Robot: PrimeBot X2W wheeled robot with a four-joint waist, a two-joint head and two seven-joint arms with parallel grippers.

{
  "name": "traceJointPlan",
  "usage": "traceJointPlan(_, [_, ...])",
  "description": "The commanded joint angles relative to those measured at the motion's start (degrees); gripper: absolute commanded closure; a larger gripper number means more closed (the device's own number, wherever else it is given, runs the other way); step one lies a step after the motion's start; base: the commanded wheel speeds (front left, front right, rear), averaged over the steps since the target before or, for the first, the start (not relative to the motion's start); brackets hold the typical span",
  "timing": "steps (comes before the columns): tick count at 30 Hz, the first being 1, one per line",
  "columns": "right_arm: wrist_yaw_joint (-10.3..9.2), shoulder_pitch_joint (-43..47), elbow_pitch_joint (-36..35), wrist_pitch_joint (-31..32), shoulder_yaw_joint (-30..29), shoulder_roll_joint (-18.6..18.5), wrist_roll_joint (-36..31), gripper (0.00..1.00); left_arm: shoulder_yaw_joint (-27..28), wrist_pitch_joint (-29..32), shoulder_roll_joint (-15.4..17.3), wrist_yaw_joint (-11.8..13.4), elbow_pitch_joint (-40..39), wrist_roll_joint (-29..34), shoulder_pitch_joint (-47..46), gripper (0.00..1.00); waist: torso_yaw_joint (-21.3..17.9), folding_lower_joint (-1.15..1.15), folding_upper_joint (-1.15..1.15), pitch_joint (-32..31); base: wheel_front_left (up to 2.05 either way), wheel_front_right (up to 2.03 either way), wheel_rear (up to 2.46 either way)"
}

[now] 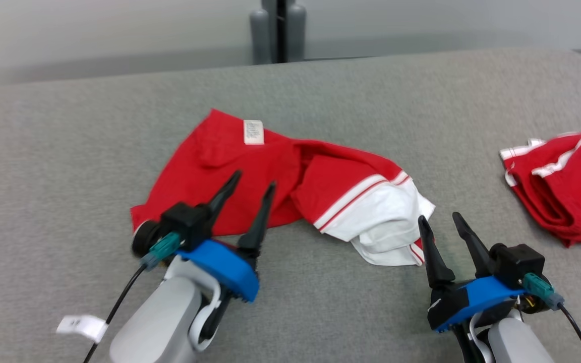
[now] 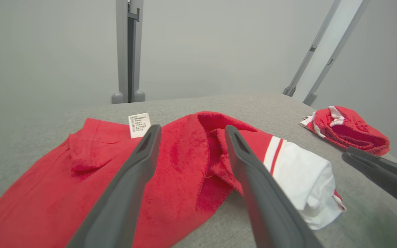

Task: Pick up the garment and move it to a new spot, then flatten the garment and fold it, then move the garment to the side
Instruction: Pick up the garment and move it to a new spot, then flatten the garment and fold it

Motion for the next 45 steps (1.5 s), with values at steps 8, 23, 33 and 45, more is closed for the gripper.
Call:
traceJointPlan(8, [0.00,4.0,1.4,0.0,-1.3,-0.2,-1.6,0.00,13.8,-0.2,-1.6,1.1,-3.1,6.7,13.6,0.00,3.1,0.01,0.00,-6.0,0.00,0.00,0.00])
traceJointPlan(23, [0.00,8.2,2.5,0.0,-0.1,-0.2,-1.9,0.00,30.0,-0.2,-6.8,-0.5,-8.0,18.2,30.0,0.00,6.5,0.01,0.00,-10.9,0.00,0.00,0.00])
traceJointPlan(33, [0.00,0.9,5.4,0.0,6.3,-0.2,-9.9,0.00,27.5,-0.2,-7.2,-1.6,-7.5,17.1,25.5,0.00,10.9,0.01,0.00,-6.1,0.00,0.00,0.00])
traceJointPlan(45, [-0.01,-3.5,8.3,0.0,0.8,-0.2,-29.1,0.00,27.3,-0.2,-7.3,-1.8,-6.1,15.0,23.7,0.00,14.0,0.01,0.00,-1.9,0.00,0.00,0.00])
